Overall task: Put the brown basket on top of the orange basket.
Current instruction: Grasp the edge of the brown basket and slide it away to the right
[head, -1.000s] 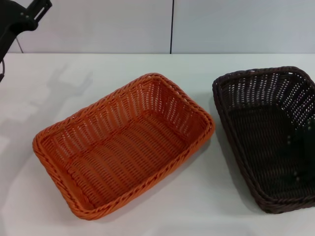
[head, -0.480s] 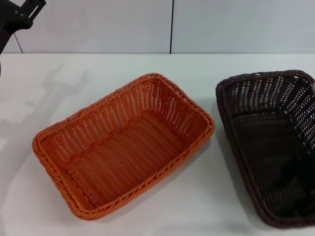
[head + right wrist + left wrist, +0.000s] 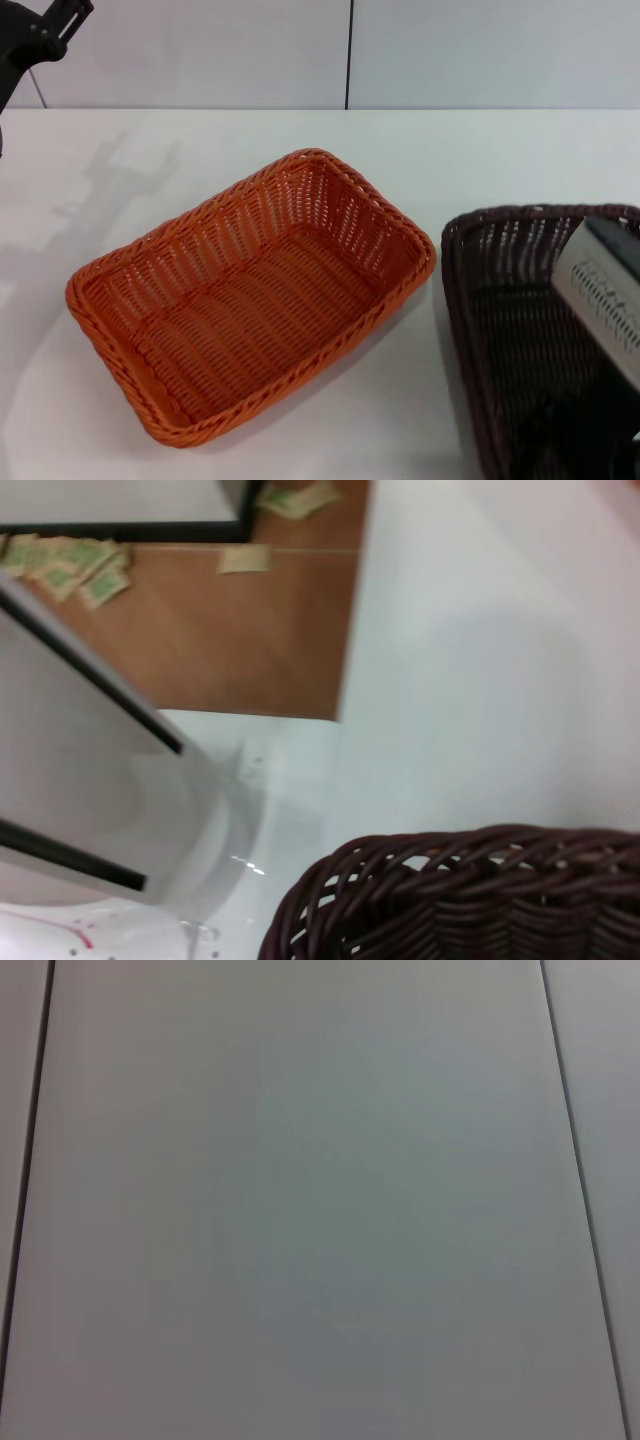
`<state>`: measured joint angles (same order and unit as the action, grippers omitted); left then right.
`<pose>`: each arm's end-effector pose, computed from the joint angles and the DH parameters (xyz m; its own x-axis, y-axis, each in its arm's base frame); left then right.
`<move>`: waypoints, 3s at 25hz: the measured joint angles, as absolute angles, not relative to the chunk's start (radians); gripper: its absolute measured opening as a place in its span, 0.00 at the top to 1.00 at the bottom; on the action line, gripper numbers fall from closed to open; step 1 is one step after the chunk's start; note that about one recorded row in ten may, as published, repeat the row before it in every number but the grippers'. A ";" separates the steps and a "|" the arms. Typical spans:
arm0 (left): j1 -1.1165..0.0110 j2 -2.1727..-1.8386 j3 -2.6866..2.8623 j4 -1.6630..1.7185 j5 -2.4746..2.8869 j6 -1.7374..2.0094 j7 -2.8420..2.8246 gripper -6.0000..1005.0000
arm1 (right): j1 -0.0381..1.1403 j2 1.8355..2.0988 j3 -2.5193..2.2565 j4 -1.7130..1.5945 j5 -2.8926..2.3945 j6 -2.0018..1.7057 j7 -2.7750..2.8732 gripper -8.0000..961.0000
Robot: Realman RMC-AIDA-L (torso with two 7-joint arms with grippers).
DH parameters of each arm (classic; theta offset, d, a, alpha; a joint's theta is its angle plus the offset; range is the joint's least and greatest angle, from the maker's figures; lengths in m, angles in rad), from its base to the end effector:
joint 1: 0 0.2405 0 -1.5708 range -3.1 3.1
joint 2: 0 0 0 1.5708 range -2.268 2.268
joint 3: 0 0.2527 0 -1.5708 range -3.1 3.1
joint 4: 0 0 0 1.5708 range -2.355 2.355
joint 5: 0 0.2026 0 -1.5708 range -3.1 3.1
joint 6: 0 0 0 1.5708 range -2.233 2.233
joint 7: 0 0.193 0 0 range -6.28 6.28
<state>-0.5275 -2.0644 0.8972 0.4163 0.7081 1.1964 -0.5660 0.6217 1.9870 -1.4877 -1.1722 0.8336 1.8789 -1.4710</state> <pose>-0.2339 0.4334 0.0774 0.6250 -0.3181 0.7129 0.6332 -0.3274 -0.7013 0.2161 0.2727 -0.0480 0.9255 0.1444 0.3503 0.0196 -0.9416 0.3362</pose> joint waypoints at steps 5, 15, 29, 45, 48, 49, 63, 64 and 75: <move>-0.523 -2.063 0.897 0.416 0.698 1.195 -0.567 0.19 | 0.634 1.980 -1.609 -1.187 0.926 1.881 -1.462 0.39; -0.523 -2.061 0.889 0.416 0.693 1.193 -0.566 0.19 | 0.656 1.947 -1.500 -1.194 0.955 1.878 -1.475 0.41; -0.529 -2.060 0.876 0.414 0.693 1.187 -0.563 0.19 | 0.802 1.930 -1.070 -1.073 0.729 1.693 -1.594 0.43; -0.540 -2.064 0.873 0.392 0.685 1.187 -0.563 0.19 | 0.828 1.977 -1.069 -0.973 0.561 1.549 -1.614 0.46; -0.545 -2.063 0.873 0.389 0.685 1.187 -0.563 0.19 | 0.838 1.972 -1.076 -0.926 0.544 1.520 -1.616 0.47; -0.549 -2.063 0.873 0.382 0.684 1.187 -0.551 0.19 | 0.841 1.972 -1.076 -0.911 0.535 1.509 -1.617 0.47; -0.555 -2.061 0.862 0.362 0.677 1.186 -0.529 0.19 | 0.846 1.967 -1.070 -0.921 0.519 1.547 -1.632 0.56; -0.552 -2.061 0.862 0.362 0.674 1.186 -0.529 0.19 | 0.846 1.967 -1.070 -0.921 0.519 1.547 -1.632 0.62; -0.530 -2.058 0.846 0.370 0.654 1.185 -0.529 0.19 | 0.802 1.943 -0.942 -1.040 0.736 1.800 -1.671 0.78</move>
